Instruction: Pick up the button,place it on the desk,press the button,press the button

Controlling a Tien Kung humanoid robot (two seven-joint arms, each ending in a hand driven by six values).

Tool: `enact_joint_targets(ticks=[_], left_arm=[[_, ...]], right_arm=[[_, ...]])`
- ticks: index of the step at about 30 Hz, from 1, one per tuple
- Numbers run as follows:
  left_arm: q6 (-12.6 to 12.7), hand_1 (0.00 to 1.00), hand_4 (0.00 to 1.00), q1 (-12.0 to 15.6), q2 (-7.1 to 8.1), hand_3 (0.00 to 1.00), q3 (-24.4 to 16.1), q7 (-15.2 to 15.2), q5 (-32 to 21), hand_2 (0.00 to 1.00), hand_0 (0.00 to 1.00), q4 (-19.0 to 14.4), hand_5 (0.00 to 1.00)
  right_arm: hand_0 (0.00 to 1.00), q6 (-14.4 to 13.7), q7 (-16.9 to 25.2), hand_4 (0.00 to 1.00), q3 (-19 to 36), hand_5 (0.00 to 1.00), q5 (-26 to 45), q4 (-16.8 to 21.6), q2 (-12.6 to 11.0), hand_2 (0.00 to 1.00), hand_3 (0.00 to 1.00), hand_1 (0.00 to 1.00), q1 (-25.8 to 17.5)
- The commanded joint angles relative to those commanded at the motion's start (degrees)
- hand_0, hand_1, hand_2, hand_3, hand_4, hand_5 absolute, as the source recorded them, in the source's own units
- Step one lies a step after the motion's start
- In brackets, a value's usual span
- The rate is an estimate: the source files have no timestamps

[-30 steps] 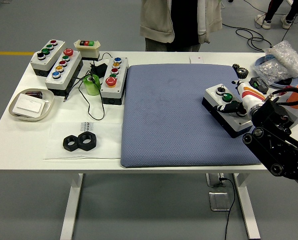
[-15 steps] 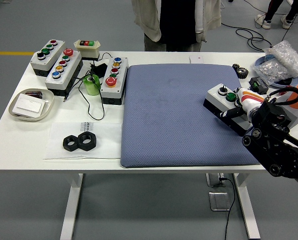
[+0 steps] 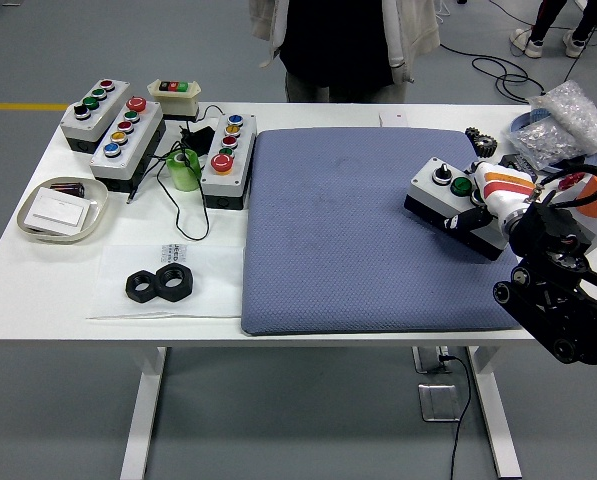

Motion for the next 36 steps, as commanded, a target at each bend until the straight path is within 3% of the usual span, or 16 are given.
enact_joint_targets(ticks=[7, 11, 14, 23, 36], left_arm=[[-0.03, 0.737, 0.770, -0.05, 0.02, 0.841, -0.12, -0.01, -0.02, 0.844, 0.708, 0.02, 0.998], [-0.04, 0.737, 0.770, -0.10, 0.02, 0.841, 0.00, -0.03, -0.18, 0.844, 0.708, 0.01, 0.998], [-0.04, 0.735, 0.770, -0.18, 0.05, 0.840, 0.06, 0.00, -0.21, 0.843, 0.709, -0.02, 0.998], [0.06, 0.734, 0.767, -0.37, 0.12, 0.839, 0.44, -0.17, -0.56, 0.842, 0.709, -0.03, 0.998], [0.03, 0.732, 0.762, -0.51, 0.08, 0.838, 0.32, -0.18, -0.44, 0.839, 0.708, -0.01, 0.998]], right_arm=[[0.422, -1.50, 10.44, 0.886, -7.57, 0.109, 2.43, 6.61, -4.90, 0.423, 0.528, 0.369, 1.62], [0.422, -0.61, 19.44, 0.886, -12.43, 0.109, 3.52, 9.26, -6.45, 0.423, 0.528, 0.369, 3.75], [0.414, 1.41, 23.40, 0.911, -16.08, 0.137, 3.95, 10.38, -6.81, 0.418, 0.528, 0.365, 5.87], [0.413, 2.95, 24.80, 0.902, -20.87, 0.128, 4.57, 9.48, -6.00, 0.418, 0.530, 0.365, 8.02], [0.415, 2.88, 25.15, 0.881, -21.71, 0.093, 5.90, 6.72, -4.77, 0.434, 0.550, 0.382, 8.05]])
